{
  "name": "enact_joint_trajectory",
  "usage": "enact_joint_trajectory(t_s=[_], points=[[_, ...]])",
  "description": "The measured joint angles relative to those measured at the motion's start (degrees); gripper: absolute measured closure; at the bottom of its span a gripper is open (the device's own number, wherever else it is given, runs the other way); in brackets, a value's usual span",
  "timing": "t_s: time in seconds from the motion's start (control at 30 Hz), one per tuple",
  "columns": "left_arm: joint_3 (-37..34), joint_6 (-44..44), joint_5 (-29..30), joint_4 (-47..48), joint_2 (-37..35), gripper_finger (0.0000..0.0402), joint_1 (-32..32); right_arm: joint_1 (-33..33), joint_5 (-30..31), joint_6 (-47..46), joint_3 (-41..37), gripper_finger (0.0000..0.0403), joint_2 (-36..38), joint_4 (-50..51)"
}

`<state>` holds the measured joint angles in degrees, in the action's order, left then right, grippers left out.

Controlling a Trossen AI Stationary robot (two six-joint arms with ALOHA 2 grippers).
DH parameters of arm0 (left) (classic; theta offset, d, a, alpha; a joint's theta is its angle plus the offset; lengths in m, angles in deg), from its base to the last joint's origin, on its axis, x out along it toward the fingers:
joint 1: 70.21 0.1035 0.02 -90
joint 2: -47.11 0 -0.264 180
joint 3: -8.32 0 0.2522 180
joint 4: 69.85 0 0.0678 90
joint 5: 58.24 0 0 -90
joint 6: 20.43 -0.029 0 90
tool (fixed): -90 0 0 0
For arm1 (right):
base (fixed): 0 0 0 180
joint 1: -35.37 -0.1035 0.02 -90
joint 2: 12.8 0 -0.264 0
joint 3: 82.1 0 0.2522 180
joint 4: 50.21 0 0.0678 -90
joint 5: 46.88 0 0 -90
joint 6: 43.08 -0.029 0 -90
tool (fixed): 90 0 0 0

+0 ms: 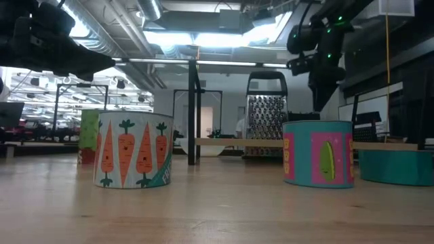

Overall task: Pick and place cans onto a shelf
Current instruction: Put the canned mixed vegetables on the shelf

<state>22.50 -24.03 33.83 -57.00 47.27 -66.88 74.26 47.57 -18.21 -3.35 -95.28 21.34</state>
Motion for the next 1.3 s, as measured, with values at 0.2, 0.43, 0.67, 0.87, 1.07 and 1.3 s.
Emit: enact_joint_trajectory(t_s=[0.2,0.43,0.67,0.87,1.07,1.3], points=[[0.0,0.0,0.0,0.0,0.0,0.0335,0.0,0.0,3.7,1.3,0.0,0.0155,-4.0,-1.7],[0.0,0.0,0.0,0.0,0.0,0.0335,0.0,0.3,8.5,1.3,0.0,0.0155,-6.8,-4.6],[0.0,0.0,0.0,0.0,0.0,0.0335,0.0,1.8,8.5,1.2,0.0,0.0155,-7.7,-4.5],[0.0,0.0,0.0,0.0,0.0,0.0335,0.0,2.9,5.9,0.9,0.0,0.0155,-7.7,-4.5],[0.0,0.0,0.0,0.0,0.0,0.0335,0.0,3.1,4.5,1.0,-3.1,0.0155,-7.7,-7.6],[0.0,0.0,0.0,0.0,0.0,0.0335,0.0,4.1,4.7,1.2,-5.2,0.0186,-7.6,-8.5]])
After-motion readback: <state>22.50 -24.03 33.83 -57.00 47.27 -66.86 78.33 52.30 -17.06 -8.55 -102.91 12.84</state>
